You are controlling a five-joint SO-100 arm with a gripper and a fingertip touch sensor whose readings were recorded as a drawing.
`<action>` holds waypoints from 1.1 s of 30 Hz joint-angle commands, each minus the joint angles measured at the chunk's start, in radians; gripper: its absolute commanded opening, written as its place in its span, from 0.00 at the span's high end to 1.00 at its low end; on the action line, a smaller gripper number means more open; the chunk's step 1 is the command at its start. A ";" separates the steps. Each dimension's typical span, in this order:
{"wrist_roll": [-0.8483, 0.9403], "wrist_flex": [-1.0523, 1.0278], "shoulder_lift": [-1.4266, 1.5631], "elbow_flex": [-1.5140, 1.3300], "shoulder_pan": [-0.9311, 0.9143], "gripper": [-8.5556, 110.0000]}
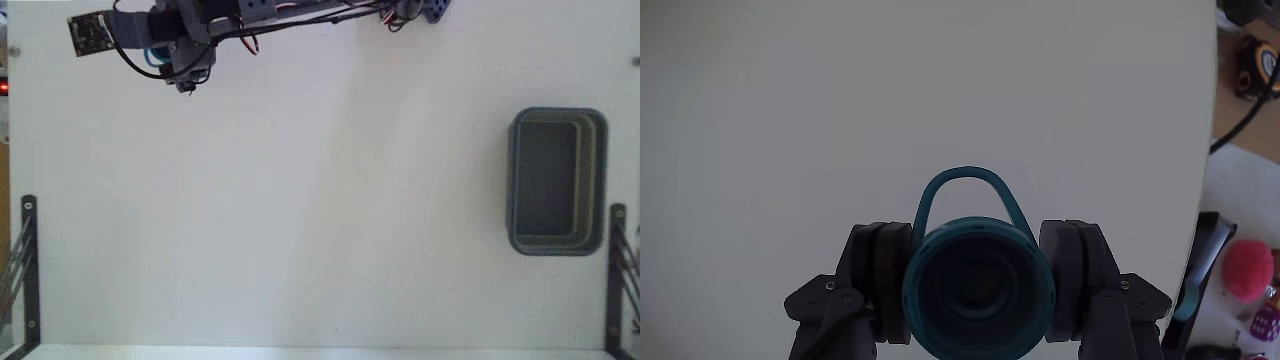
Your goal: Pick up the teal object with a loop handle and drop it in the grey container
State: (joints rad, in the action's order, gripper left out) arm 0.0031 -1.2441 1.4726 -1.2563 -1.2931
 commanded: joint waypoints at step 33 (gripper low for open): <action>-0.003 -0.231 -0.046 0.355 0.015 0.37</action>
State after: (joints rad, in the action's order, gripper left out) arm 0.0046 -1.4634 1.3852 -0.9511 -1.2931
